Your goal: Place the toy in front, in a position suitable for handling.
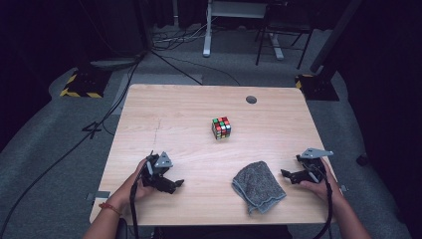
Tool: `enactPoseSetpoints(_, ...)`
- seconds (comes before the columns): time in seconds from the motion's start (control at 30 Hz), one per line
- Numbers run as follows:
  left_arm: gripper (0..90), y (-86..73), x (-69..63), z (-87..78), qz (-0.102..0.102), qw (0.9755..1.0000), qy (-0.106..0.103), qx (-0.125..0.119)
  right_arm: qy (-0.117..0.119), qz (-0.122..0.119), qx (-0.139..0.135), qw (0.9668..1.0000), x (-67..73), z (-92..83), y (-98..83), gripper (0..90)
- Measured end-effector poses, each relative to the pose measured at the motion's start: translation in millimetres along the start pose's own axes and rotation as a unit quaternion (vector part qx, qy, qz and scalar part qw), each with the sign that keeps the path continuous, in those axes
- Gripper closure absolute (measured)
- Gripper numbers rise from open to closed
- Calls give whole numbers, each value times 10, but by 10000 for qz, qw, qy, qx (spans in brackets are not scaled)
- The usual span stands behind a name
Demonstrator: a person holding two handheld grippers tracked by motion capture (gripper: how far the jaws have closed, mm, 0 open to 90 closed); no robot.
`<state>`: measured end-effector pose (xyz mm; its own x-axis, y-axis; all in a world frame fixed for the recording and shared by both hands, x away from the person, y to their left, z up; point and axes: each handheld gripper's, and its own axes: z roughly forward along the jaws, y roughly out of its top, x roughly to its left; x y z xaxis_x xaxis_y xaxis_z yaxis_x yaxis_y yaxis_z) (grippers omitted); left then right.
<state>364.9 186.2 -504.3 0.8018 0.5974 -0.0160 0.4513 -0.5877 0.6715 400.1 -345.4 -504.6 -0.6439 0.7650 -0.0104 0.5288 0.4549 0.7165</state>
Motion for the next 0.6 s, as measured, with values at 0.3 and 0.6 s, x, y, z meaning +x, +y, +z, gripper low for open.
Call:
enactPoseSetpoints(0.3,58,-57,-8,-49,77,10000,-62,-12,398,-384,-179,9983,73,-80,50,189)
enactPoseSetpoints(0.6,57,-57,-6,-48,81,9999,-74,-12,872,-798,-648,9909,291,-323,241,277)
